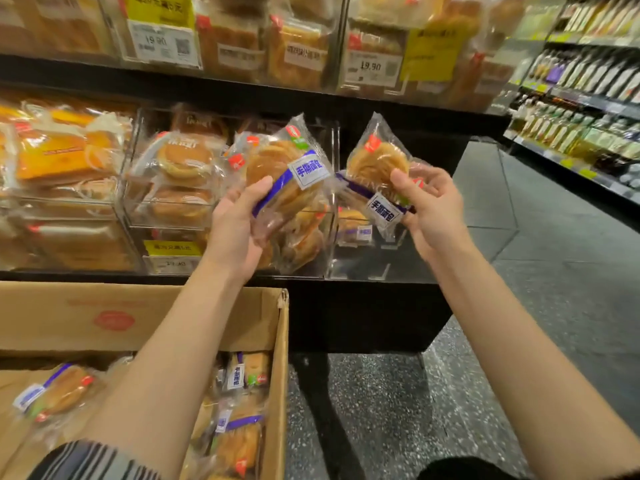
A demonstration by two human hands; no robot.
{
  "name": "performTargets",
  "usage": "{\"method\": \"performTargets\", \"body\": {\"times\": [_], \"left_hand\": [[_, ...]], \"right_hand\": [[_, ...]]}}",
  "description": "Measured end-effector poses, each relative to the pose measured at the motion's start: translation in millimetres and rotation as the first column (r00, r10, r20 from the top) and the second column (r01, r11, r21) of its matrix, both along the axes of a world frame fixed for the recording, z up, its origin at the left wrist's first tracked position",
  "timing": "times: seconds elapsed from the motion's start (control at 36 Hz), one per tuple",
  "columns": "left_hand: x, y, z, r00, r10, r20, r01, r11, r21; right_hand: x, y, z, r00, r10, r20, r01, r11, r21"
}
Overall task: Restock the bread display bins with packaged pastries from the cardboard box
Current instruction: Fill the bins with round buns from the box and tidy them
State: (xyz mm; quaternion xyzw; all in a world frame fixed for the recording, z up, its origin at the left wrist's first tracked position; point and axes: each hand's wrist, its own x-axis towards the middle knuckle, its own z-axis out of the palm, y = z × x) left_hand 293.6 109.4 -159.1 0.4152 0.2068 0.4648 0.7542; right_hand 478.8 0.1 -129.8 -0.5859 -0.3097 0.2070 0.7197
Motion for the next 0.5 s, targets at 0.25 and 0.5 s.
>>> {"method": "performTargets", "body": {"times": [0.25,0.5], "left_hand": [[-0.7,0.9,-6.9,0.988,0.094,-0.126,-0.067,0.977,0.204],[30.5,7.8,-0.2,0.999,0.047,0.021,-0.050,0.987,0.150]], "right_hand": [[73.4,16.0,22.5,0.964,-0.264,-0.027,0.265,0.964,0.032],[85.1,72.3,-8.8,0.885,0.045,0.463,0.238,0.811,-0.534]]}}
